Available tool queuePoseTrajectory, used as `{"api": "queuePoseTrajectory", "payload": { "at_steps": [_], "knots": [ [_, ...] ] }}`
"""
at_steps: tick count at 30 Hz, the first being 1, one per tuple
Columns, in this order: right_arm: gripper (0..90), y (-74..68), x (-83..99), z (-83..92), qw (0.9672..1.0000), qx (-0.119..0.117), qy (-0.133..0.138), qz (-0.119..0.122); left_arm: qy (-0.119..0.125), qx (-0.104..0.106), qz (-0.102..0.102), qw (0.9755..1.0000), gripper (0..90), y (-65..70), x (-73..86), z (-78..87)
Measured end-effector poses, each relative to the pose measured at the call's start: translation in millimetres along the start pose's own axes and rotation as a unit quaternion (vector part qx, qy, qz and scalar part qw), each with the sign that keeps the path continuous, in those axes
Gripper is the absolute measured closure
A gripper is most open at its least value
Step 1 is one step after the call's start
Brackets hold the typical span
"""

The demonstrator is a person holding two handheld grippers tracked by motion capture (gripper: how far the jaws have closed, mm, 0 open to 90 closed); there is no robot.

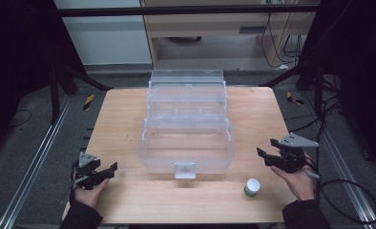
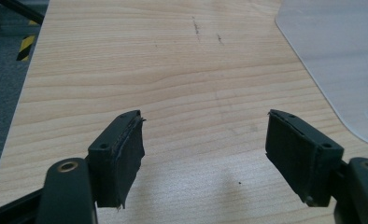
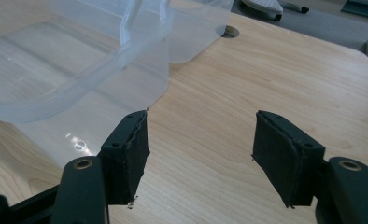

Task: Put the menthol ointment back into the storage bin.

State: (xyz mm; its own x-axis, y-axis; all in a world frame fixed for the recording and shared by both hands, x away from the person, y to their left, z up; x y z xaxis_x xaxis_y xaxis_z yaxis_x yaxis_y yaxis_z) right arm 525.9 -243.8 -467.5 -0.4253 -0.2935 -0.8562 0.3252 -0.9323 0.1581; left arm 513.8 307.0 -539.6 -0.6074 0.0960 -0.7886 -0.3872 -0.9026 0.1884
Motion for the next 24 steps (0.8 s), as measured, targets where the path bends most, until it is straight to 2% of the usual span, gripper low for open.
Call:
{"api": "queuePoseTrajectory", "payload": {
  "at_steps": [5,10,17,18,24],
  "knots": [
    [35.6,-6.3,-8.0,2.6,0.9995,-0.012,-0.010,0.027,-0.001,0.000,-0.002,1.0000,27.1,0.3,-0.1,-0.1],
    [34.4,-14.1,-12.9,5.0,0.9973,-0.026,-0.025,0.064,-0.003,0.001,-0.005,1.0000,27.1,0.6,0.0,-0.1],
    [32.8,-20.9,-15.6,7.9,0.9943,-0.042,-0.043,0.088,-0.003,0.002,-0.005,1.0000,27.1,1.0,0.2,-0.5],
    [32.4,-23.9,-16.5,9.3,0.9925,-0.048,-0.049,0.101,-0.004,0.003,-0.005,1.0000,27.1,1.0,0.4,-0.6],
    [31.4,-29.5,-19.8,13.0,0.9881,-0.066,-0.062,0.124,-0.006,0.003,-0.007,1.0000,27.1,1.1,0.7,-1.1]
  ]
}}
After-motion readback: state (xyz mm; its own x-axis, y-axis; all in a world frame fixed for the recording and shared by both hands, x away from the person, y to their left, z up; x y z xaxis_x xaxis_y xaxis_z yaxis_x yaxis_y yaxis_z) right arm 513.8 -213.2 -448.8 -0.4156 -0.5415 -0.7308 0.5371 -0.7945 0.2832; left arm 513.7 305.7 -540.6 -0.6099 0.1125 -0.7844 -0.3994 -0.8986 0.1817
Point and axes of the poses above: each handheld gripper's, and its own axes: z roughly backward along the jaws, x roughly out of its underside, y roughly to its right, the point moved 9 cm from there along -z, roughly forward along the jaws, and after that the axes turned 12 degrees about x, right-handed, at the moved point
